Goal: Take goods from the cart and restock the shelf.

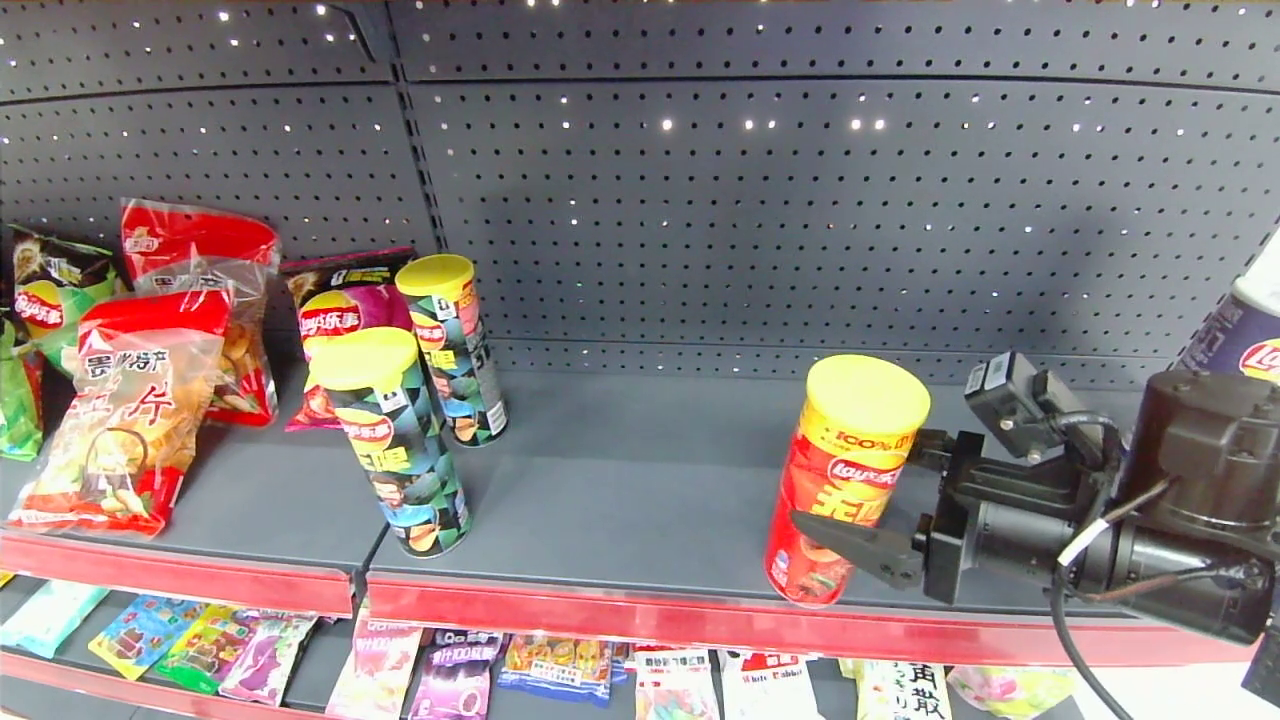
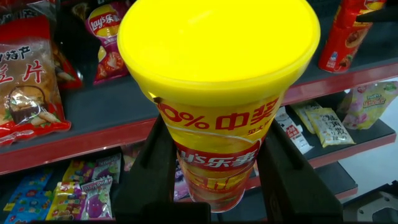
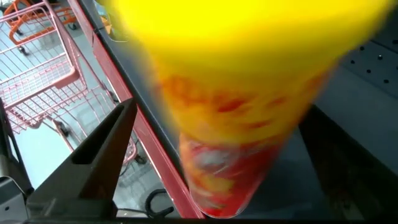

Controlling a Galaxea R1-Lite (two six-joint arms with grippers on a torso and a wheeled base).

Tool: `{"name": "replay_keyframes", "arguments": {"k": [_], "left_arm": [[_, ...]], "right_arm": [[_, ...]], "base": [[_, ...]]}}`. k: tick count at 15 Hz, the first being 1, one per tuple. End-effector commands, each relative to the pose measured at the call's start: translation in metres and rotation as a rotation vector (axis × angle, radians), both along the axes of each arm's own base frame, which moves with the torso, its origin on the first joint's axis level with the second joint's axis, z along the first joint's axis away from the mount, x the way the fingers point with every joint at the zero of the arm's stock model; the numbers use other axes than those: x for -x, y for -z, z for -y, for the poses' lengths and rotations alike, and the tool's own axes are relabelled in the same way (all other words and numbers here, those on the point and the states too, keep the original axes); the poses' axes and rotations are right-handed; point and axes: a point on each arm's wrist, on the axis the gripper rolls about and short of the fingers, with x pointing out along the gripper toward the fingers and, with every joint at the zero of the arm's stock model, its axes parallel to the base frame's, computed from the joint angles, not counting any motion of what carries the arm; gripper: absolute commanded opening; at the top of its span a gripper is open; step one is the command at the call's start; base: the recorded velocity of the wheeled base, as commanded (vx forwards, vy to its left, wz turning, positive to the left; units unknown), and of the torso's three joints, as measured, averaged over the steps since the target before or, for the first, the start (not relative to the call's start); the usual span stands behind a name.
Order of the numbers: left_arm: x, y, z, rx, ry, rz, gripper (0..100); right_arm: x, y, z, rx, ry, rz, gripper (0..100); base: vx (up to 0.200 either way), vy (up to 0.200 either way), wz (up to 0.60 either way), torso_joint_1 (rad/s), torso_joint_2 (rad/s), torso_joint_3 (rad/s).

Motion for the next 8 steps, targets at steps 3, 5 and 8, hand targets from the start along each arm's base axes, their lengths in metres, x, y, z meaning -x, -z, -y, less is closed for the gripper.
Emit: {"name": "replay_keyframes", "arguments": {"k": [3,5,8], "left_arm": [[0.000,0.000,0.000,0.000,0.000,-0.002,0],[-0.001,0.001,0.000,-0.001,0.000,-0.005,0],[-0.002,0.001,0.001,0.000,0.034,-0.013,0]], "right_arm": [[0.015,0.001,0.010,-0.004,0.048,-0.009,100],[0.029,0.000,0.018,-0.016,0.069,-0.009,100],[0.056,0.000,0.032,-0.031,0.097,0.009,100]], "base": [[0.000,0.000,0.00,0.000,0.00,0.000],[0.000,0.000,0.00,0.000,0.00,0.000],[0.000,0.000,0.00,0.000,0.00,0.000]]}}
